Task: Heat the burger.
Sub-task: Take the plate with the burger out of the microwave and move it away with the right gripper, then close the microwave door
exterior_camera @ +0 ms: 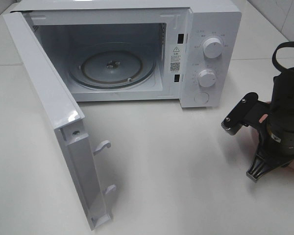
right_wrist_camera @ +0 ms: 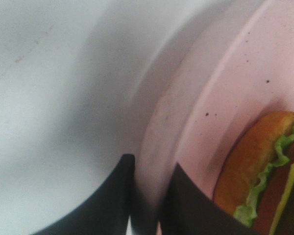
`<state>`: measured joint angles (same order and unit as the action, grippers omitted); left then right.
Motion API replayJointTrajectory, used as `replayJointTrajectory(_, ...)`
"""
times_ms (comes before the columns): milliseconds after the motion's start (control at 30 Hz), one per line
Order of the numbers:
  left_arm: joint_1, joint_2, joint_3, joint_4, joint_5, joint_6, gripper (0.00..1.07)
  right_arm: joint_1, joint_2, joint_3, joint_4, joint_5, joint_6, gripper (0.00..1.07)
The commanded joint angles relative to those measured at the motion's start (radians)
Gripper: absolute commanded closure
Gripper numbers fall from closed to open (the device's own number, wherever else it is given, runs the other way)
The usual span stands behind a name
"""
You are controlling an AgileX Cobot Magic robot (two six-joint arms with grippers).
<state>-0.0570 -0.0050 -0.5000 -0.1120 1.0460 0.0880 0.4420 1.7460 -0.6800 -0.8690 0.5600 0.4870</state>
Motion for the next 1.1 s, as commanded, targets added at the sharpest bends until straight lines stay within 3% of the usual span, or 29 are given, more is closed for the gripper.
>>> replayJointTrajectory(33, 0.002, -0.020, 0.003, 0.000, -0.009, -0.009, 1.07, 0.000, 0.001, -0.006, 0.058, -0.009, -0.048, 0.68)
replayJointTrajectory(67, 0.002, -0.020, 0.003, 0.000, -0.009, -0.009, 1.07, 0.000, 0.001, -0.006, 0.058, -0.009, -0.048, 0.68)
replayJointTrajectory(133, 0.002, -0.020, 0.003, 0.000, -0.009, -0.009, 1.07, 0.002, 0.000, -0.006, 0.109, -0.013, -0.070, 0.51)
replayJointTrajectory(233, 0.002, -0.020, 0.003, 0.000, -0.009, -0.009, 1.07, 0.002, -0.003, -0.006, 0.128, -0.017, -0.080, 0.48)
replayJointTrajectory(300, 0.002, -0.020, 0.003, 0.000, -0.009, -0.009, 1.07, 0.002, -0.033, -0.028, 0.218, -0.003, -0.118, 0.40)
replayJointTrajectory(400, 0.002, -0.020, 0.003, 0.000, -0.009, -0.009, 1.07, 0.002, -0.043, -0.039, 0.242, 0.011, -0.130, 0.39)
replayJointTrajectory(467, 0.002, -0.020, 0.003, 0.000, -0.009, -0.009, 1.07, 0.002, -0.082, -0.094, 0.324, 0.087, -0.132, 0.33)
replayJointTrajectory(600, 0.002, -0.020, 0.003, 0.000, -0.009, -0.009, 1.07, 0.002, -0.100, -0.150, 0.416, 0.171, -0.137, 0.31)
replayJointTrajectory(633, 0.002, -0.020, 0.003, 0.000, -0.009, -0.009, 1.07, 0.000, -0.104, -0.204, 0.526, 0.260, -0.209, 0.31)
replayJointTrajectory(833, 0.002, -0.020, 0.003, 0.000, -0.009, -0.009, 1.07, -0.009, -0.104, -0.315, 0.741, 0.362, -0.321, 0.31)
replayJointTrajectory(967, 0.002, -0.020, 0.003, 0.000, -0.009, -0.009, 1.07, -0.057, -0.106, -0.366, 0.803, 0.408, -0.303, 0.31)
replayJointTrajectory(1100, 0.002, -0.020, 0.003, 0.000, -0.009, -0.009, 1.07, -0.162, -0.153, -0.385, 0.814, 0.465, -0.311, 0.31)
